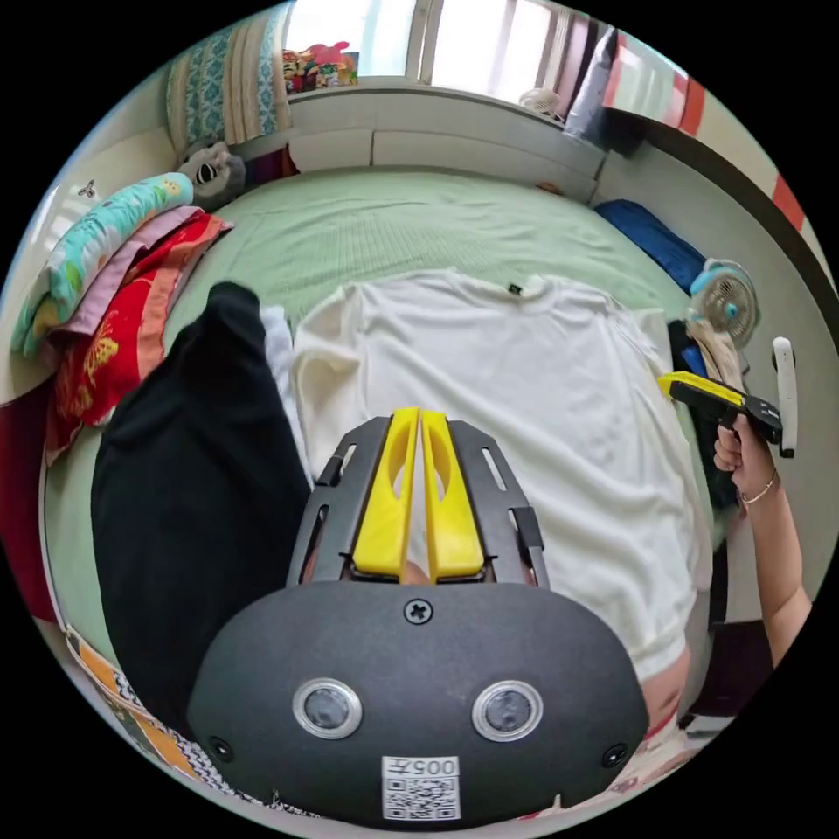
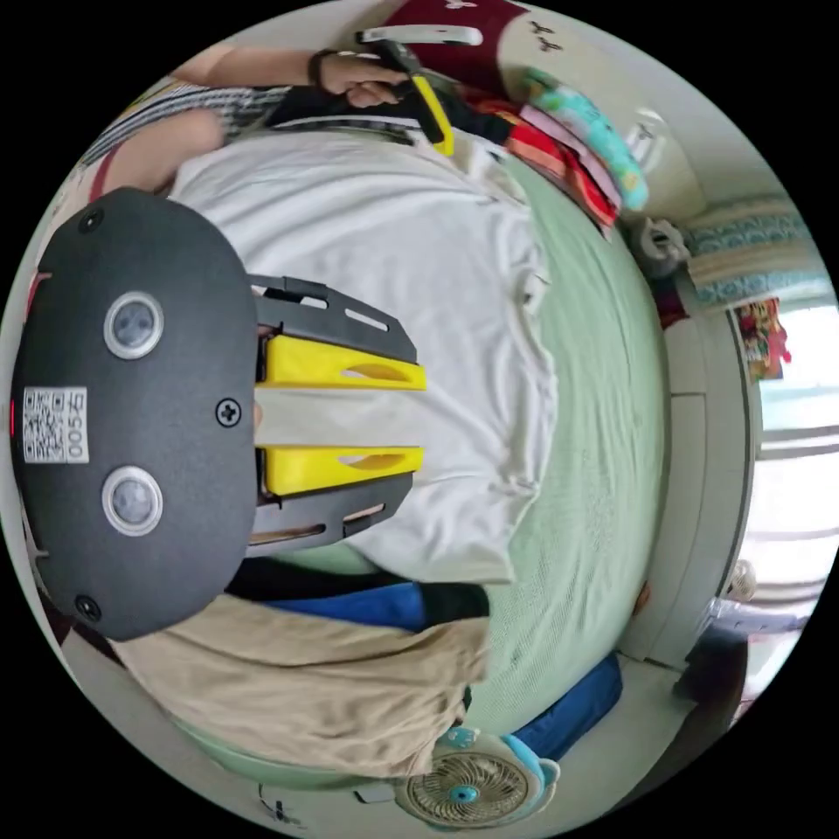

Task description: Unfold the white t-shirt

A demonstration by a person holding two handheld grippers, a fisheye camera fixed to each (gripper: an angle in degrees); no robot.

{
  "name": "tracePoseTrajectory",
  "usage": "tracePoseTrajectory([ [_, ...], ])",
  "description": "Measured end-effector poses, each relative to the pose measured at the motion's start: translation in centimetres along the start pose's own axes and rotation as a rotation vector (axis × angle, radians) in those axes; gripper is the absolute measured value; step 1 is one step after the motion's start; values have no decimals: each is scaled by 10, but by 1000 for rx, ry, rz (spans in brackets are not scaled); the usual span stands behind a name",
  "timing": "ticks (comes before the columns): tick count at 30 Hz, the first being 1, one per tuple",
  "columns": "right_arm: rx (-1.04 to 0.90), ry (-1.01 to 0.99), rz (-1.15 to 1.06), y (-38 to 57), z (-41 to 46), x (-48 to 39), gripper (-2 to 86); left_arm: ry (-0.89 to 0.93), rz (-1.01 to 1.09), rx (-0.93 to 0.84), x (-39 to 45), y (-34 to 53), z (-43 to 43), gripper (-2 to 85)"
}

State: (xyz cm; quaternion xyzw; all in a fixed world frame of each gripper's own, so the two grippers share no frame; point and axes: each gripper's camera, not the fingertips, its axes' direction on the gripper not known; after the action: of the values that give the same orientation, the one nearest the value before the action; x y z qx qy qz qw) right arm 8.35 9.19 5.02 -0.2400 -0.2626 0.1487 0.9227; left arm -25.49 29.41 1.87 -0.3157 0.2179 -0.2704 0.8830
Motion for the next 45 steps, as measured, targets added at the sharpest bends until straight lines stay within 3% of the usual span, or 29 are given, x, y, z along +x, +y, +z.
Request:
tracePoseTrajectory([
  [4,3,75,-25,114,-59,-5,114,31,-26,-26,14,74,-26,42],
  [13,-79,19,117,235,-92,-5,99,26,-127,-102,45,175,-55,78],
  [17,-118,33,142,249,-82,-18,95,37,-174,-201,56,208,-25,95],
  [20,-162,100,142,252,-70,-30,64,-19,-163,-178,68,218,-17,103],
  [23,-145,120,58,254,-75,-46,2,-89,-140,-246,81,216,-20,78],
  [27,-94,277,60,268,-94,-37,-13,-137,-114,-226,86,226,-41,23],
  [32,-92,182,97,288,-89,-19,-12,-134,-137,-285,85,244,-39,27],
  [40,-33,81,144,281,-161,-41,48,-102,-170,-136,99,253,-104,-2],
  [45,79,-2,206,217,-205,-95,15,-65,-98,14,136,216,-138,-5],
])
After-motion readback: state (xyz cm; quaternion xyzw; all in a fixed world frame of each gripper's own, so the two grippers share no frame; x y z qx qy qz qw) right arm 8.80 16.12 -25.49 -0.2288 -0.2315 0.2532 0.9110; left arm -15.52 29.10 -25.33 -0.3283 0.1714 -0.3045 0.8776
